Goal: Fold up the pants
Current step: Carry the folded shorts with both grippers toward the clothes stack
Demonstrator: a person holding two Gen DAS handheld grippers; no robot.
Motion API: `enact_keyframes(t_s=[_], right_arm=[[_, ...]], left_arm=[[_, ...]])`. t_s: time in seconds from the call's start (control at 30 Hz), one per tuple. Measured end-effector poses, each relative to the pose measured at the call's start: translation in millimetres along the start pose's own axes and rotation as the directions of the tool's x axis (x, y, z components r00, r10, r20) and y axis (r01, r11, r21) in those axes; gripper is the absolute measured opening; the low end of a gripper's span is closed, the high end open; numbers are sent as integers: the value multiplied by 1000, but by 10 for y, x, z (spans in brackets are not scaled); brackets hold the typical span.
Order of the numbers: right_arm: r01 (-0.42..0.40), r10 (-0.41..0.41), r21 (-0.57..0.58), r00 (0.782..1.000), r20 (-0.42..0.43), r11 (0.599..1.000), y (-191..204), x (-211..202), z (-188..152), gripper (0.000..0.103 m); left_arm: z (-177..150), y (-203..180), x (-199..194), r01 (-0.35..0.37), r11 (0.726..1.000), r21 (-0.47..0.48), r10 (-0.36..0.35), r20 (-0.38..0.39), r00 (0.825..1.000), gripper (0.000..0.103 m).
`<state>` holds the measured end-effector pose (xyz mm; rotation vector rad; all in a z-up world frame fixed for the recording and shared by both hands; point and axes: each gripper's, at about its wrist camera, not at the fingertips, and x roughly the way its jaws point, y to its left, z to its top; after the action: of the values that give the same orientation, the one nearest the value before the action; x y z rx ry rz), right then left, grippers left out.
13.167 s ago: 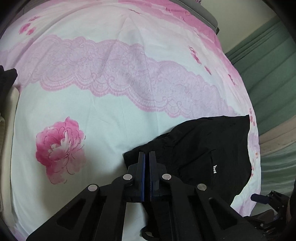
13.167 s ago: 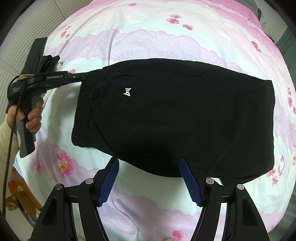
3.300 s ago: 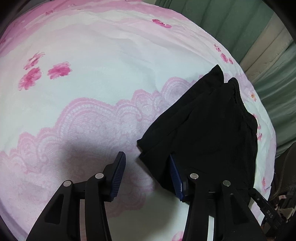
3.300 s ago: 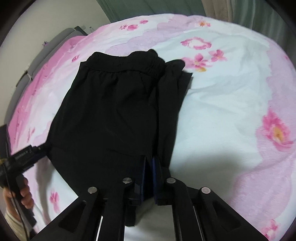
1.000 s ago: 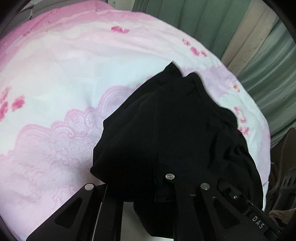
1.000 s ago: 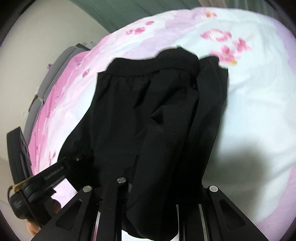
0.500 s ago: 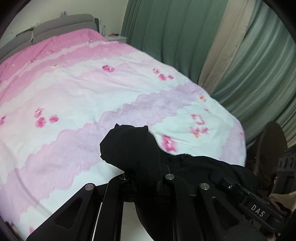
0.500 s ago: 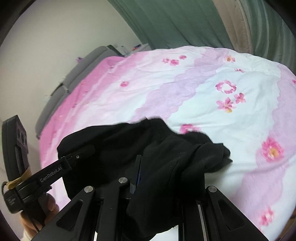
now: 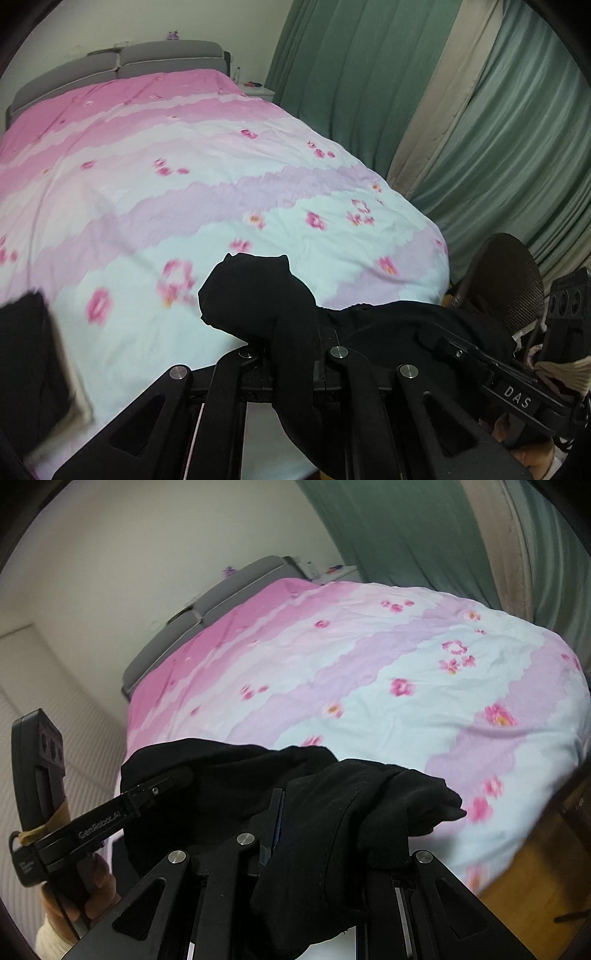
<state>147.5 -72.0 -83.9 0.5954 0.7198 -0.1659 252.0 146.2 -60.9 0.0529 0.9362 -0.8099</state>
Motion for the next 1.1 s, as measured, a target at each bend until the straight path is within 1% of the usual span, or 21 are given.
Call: enact_keyframes(t_s=[0.13,0.2,0.27,0.4,0.6,0.7,0.8,0.87,0.97,1.0,1.03,1.1], right_arm=[[-18,17,-50,1000,-6,999,389,-480,-554,17],[-23,22,-73,1000,-10,997,541,-654,-754,17],[-34,31,-100,999,-25,994,742,-827,-986,17],[-66,58,-138,996,-63,988,1103,-1014,-1297,17],[-145,125,-196,986,-108,970,1687,-1123,-1562,17],[-195,171,-232,978,-121,953,2094,-1095,-1651,17],[-225,198,-256,972,-128,940,2470,-1004,-1737,17],[-243,216,-254,968,-131,936,2791,-861,-1802,17],[-247,223,-246,967,-122,937,3218,-624,-1891,17],[-239,216,-241,969,-116,941,3333,-545,-1914,17],[-227,206,-214,971,-118,950,3503,-415,-1943,17],[-232,212,-180,970,-122,956,3697,-238,-1977,17]], left_arm=[[-468,85,-529,15,999,-38,-15,-1,1000,10],[-675,146,-774,4,999,-40,-4,1,1000,10],[-871,244,-1029,4,998,-69,-4,1,1000,10],[-1149,514,-1470,-3,989,-146,4,9,1000,10],[-1395,1044,-2102,-23,970,-240,36,48,998,10],[-1440,1399,-2383,-32,964,-265,53,76,996,10],[-1424,1842,-2616,-53,966,-252,76,84,994,10],[-1397,2127,-2719,-47,970,-237,69,87,994,10],[-1242,2689,-2817,-39,974,-225,53,60,997,10],[-1178,2879,-2847,-16,977,-214,29,59,998,10],[-1128,3013,-2869,-10,980,-197,23,61,998,10],[-966,3349,-2869,-7,986,-168,17,59,998,10]])
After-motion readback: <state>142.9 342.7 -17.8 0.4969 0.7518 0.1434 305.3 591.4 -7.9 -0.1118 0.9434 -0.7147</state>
